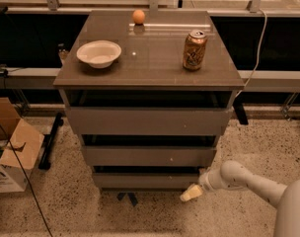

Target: Open bottom drawer

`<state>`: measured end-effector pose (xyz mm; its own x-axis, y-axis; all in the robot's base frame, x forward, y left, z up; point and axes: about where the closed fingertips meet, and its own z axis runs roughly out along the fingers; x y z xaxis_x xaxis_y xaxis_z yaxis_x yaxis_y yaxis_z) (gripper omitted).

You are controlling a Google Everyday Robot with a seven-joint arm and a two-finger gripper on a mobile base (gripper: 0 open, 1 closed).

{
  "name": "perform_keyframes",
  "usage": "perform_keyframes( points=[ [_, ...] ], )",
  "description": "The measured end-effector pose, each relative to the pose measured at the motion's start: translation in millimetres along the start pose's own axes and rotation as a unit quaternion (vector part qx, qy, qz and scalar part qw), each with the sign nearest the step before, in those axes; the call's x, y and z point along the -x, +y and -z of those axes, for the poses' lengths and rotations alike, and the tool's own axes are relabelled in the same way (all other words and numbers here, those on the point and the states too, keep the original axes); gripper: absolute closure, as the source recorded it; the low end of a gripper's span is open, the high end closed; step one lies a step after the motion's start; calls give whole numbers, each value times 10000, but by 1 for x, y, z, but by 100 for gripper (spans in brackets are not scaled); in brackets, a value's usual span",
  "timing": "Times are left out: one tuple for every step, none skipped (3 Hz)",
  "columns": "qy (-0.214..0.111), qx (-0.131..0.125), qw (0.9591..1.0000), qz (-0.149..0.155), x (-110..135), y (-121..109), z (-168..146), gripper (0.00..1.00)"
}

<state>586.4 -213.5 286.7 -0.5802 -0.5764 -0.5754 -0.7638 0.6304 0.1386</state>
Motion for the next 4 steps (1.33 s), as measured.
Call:
perform_keyframes(
  points=[
    [-93,58,9999,-73,-2,-7,-10,0],
    [-190,171,9995,-164,-3,-12,-26,0],
    [-290,343,9987,-229,1,-13,-47,0],
    [-429,532,9971,-326,9,-13,-71,0]
  ],
)
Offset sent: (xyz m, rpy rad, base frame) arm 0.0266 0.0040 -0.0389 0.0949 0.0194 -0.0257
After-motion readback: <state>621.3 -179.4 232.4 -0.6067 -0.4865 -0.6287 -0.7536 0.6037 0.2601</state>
